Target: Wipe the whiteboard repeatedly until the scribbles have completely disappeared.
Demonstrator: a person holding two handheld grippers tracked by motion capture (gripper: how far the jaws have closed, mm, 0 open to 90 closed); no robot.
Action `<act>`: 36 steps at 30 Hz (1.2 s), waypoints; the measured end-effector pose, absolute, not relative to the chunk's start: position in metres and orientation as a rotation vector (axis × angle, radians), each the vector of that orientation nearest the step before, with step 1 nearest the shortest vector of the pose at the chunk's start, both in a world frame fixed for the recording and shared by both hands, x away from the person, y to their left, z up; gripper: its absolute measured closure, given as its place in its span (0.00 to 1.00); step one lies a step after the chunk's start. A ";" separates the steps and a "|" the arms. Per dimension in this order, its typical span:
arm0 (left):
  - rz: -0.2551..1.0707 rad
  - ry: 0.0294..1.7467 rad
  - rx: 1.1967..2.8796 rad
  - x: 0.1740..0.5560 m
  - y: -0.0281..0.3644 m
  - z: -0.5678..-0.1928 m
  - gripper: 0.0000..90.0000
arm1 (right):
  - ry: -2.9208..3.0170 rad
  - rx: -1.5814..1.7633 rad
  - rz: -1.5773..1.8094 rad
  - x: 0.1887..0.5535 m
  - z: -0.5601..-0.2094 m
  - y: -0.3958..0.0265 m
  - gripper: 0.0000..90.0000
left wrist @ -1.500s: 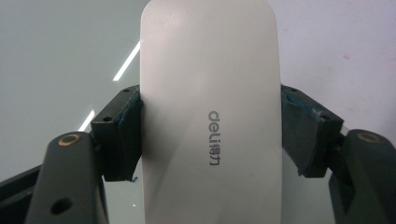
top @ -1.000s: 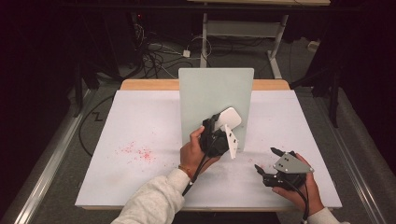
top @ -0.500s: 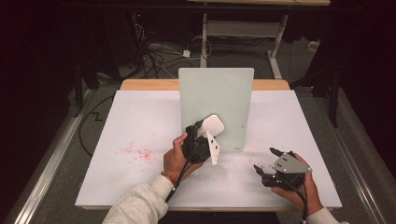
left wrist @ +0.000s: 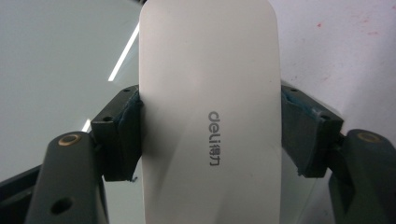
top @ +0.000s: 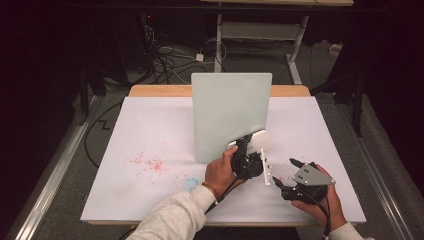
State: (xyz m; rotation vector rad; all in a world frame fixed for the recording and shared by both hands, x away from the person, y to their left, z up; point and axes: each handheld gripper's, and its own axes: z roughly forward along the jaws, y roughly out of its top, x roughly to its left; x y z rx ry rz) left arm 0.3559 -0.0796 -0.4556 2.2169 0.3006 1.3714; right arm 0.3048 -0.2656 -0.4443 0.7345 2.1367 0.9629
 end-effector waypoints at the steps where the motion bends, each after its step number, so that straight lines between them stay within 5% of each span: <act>1: 1.365 0.296 2.224 0.355 -0.080 -0.457 0.32 | 2.131 0.737 0.965 0.305 -0.444 -0.266 0.25; 12: 1.227 0.339 2.233 0.349 -0.046 -0.457 0.32 | 2.126 0.741 0.964 0.304 -0.443 -0.266 0.25; 36: 1.151 0.443 2.171 0.335 0.027 -0.431 0.32 | 2.125 0.740 0.962 0.306 -0.443 -0.264 0.25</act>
